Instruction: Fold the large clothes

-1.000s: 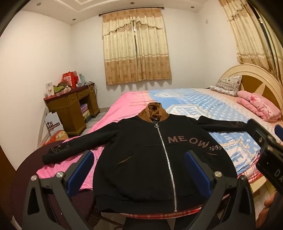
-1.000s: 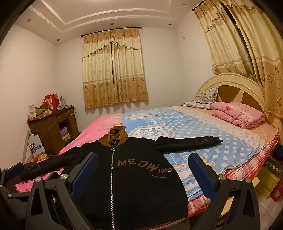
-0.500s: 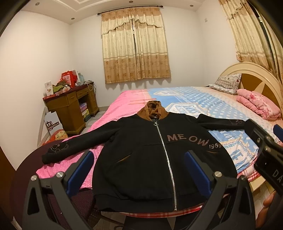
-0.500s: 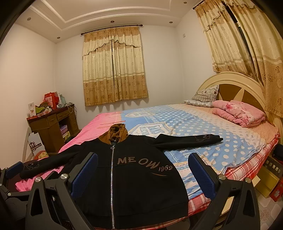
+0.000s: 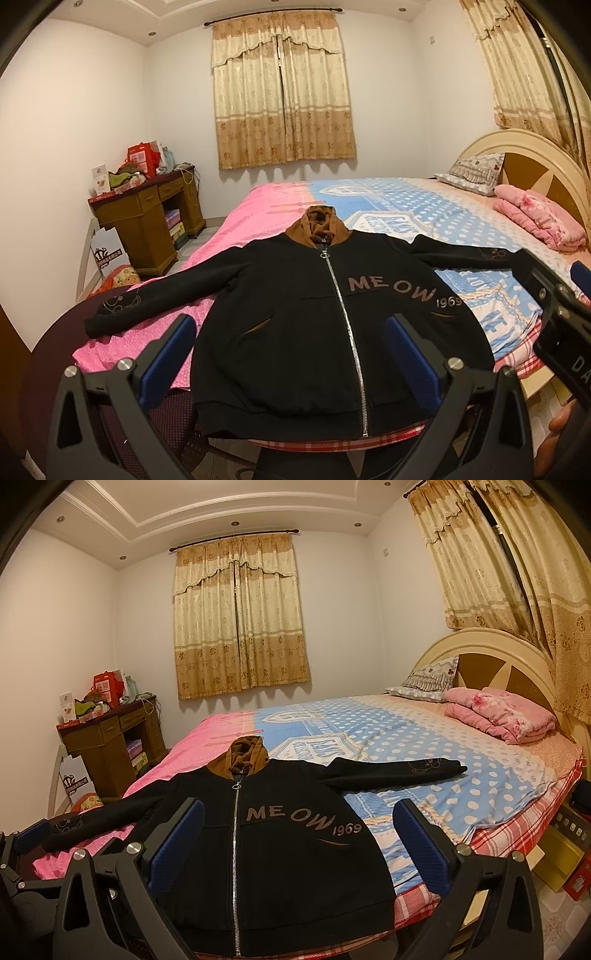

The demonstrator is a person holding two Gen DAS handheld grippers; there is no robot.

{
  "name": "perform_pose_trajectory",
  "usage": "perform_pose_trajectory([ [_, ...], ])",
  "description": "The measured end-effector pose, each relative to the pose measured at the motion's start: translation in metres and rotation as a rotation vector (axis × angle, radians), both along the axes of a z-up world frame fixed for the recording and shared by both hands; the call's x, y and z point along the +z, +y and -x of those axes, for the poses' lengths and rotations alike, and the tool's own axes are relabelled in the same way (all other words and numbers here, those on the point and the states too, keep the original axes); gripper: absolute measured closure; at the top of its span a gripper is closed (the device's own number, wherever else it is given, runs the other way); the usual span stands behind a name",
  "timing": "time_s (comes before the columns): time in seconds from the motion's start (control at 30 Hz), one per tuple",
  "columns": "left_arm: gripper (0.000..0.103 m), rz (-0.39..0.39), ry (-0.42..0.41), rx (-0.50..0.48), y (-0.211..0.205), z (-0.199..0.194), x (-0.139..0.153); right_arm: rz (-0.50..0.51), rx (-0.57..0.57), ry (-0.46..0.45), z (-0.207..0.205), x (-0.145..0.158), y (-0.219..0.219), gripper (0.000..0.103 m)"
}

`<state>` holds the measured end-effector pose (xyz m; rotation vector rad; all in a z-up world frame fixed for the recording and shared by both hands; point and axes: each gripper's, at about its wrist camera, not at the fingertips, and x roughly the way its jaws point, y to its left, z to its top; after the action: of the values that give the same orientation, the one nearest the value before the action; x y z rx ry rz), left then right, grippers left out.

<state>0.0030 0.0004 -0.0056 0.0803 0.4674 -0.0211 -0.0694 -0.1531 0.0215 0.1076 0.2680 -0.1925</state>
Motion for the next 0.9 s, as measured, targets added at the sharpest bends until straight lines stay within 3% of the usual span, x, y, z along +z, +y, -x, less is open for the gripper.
perform_pose_trajectory([
  [0.9,0.000,0.011,0.016,-0.004,0.001,-0.002,-0.001,-0.003,0.011,0.014,-0.002,-0.008,0.012,0.001],
])
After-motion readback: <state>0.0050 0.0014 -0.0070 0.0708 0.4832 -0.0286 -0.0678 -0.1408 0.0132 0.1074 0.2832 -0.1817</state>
